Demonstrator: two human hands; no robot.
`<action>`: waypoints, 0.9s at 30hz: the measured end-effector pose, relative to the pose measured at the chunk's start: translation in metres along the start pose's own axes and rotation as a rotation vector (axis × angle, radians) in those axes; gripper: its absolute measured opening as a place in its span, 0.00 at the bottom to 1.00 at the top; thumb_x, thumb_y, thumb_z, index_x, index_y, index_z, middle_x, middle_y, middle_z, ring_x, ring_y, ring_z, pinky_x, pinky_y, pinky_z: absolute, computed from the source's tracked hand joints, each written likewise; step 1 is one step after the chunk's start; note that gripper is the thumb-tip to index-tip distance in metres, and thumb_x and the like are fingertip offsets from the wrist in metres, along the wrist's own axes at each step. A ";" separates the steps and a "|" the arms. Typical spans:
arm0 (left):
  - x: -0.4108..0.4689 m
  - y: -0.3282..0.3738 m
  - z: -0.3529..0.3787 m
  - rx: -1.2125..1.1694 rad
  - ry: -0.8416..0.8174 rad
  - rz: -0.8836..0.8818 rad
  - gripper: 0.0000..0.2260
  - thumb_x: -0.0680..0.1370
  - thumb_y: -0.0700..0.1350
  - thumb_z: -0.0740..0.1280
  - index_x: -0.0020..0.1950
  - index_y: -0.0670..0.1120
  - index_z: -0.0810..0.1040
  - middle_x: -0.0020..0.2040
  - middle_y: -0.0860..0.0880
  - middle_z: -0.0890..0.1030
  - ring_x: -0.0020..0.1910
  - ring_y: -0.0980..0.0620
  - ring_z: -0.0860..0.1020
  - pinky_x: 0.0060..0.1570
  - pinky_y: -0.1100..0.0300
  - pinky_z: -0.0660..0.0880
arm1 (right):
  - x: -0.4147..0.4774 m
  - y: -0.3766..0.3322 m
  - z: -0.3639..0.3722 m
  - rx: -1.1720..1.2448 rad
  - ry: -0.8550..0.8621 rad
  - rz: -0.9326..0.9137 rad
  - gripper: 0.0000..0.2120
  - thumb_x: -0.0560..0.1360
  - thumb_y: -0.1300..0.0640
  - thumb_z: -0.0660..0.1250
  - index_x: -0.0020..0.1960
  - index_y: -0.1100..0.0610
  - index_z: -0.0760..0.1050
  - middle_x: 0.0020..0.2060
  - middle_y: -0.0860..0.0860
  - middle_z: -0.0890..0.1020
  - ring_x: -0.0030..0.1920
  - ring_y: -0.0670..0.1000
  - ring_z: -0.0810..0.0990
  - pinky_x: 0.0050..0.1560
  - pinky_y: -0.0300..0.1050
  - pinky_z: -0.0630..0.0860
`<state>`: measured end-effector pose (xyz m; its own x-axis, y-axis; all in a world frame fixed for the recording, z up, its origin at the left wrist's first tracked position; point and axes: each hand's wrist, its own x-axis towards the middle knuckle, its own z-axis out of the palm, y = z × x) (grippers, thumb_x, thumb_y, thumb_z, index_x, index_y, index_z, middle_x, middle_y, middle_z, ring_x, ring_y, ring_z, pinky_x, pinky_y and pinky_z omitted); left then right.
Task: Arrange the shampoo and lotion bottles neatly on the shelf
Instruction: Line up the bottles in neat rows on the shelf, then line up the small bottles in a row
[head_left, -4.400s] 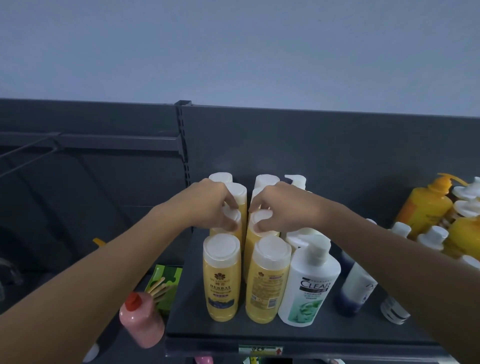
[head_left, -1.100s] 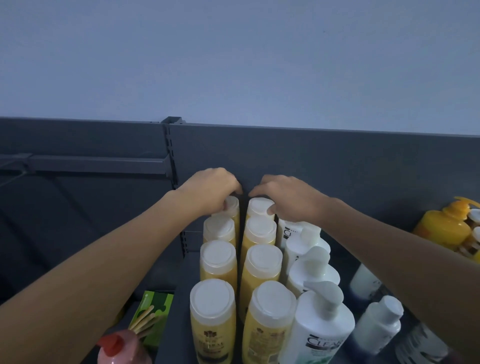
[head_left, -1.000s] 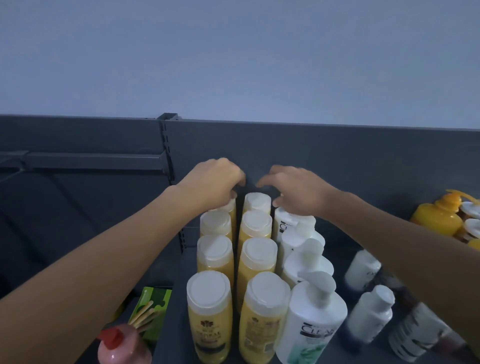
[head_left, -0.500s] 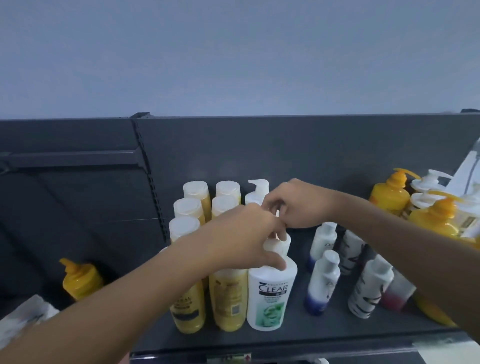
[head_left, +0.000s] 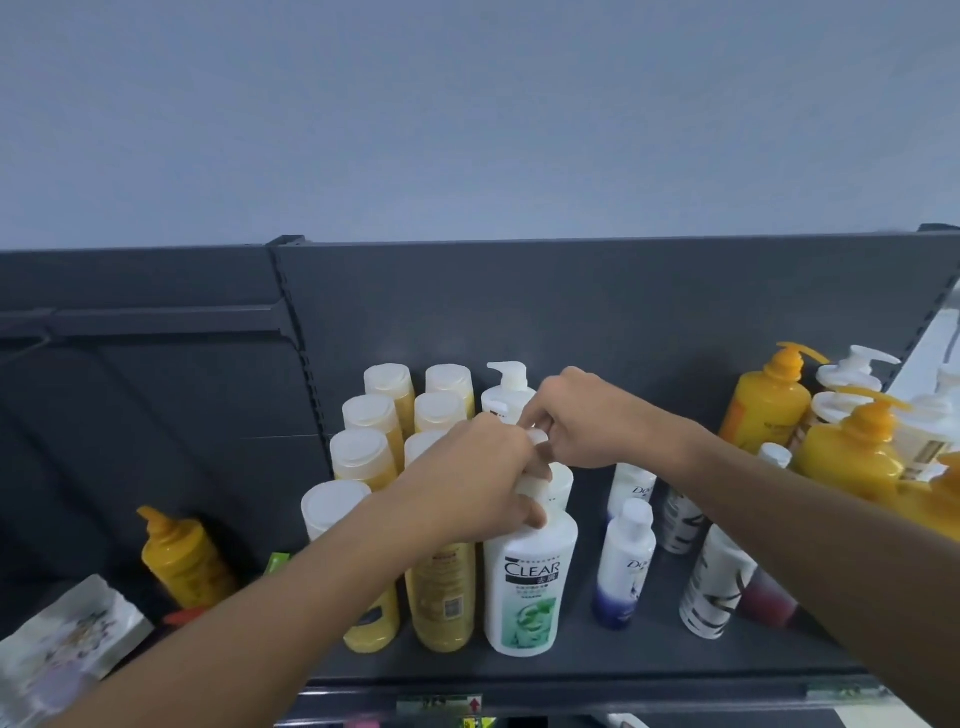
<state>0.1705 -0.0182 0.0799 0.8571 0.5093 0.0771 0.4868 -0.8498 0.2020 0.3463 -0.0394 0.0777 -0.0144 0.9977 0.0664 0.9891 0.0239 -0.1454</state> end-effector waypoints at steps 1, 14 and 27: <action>0.001 0.001 0.000 -0.007 -0.003 -0.009 0.21 0.74 0.57 0.75 0.66 0.56 0.81 0.52 0.52 0.82 0.46 0.55 0.69 0.32 0.65 0.60 | 0.001 0.001 0.000 0.000 0.002 0.004 0.17 0.74 0.56 0.73 0.62 0.49 0.84 0.31 0.40 0.70 0.35 0.37 0.66 0.32 0.33 0.61; 0.001 -0.002 0.005 -0.054 0.016 -0.046 0.20 0.74 0.58 0.74 0.66 0.57 0.82 0.34 0.57 0.71 0.38 0.57 0.70 0.30 0.67 0.59 | 0.000 0.004 0.007 0.064 0.031 0.057 0.16 0.73 0.54 0.75 0.61 0.47 0.84 0.37 0.41 0.78 0.45 0.47 0.78 0.43 0.40 0.75; 0.021 0.031 0.015 0.136 0.106 0.067 0.20 0.74 0.61 0.70 0.64 0.57 0.78 0.55 0.59 0.82 0.55 0.55 0.79 0.51 0.53 0.79 | -0.099 0.063 -0.041 0.009 -0.064 0.126 0.18 0.76 0.49 0.74 0.64 0.50 0.81 0.45 0.43 0.88 0.43 0.38 0.83 0.52 0.41 0.80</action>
<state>0.2061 -0.0359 0.0730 0.8691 0.4566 0.1903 0.4540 -0.8890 0.0596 0.4160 -0.1395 0.1025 0.1008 0.9948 -0.0159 0.9823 -0.1020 -0.1573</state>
